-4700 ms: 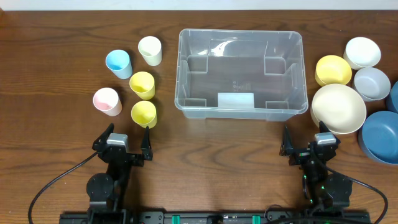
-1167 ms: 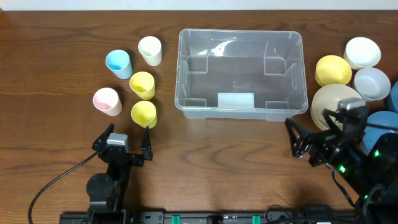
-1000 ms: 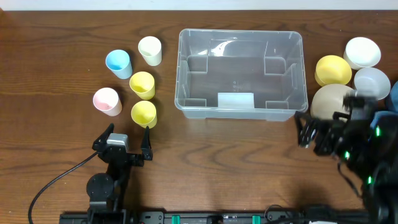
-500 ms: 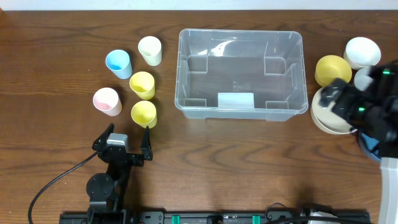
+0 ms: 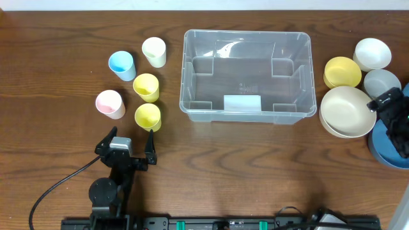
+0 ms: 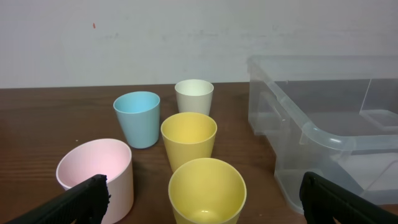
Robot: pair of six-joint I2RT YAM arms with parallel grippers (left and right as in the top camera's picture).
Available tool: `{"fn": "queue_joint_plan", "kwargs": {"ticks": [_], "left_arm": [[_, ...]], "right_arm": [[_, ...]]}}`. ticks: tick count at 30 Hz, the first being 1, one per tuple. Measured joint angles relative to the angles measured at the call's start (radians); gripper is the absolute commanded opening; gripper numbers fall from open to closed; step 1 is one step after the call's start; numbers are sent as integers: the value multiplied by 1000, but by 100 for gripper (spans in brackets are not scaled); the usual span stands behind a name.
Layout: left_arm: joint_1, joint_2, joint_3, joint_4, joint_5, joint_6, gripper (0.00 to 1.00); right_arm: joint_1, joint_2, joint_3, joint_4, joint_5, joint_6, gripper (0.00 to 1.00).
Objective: Pack container
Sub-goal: 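Move the right gripper to the dark teal bowl and grasp its rim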
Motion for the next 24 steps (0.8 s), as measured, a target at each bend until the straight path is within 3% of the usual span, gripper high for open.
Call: {"fn": "queue_joint_plan", "kwargs": {"ticks": [8, 14, 24], "left_arm": [[0, 0, 0, 0, 0, 0, 98], [0, 0, 0, 0, 0, 0, 98], [0, 0, 0, 0, 0, 0, 98]], "right_arm": [[-199, 58, -82, -9, -22, 162, 99], [-376, 58, -157, 50, -20, 196, 99], [-444, 97, -350, 292, -21, 196, 99]]}}
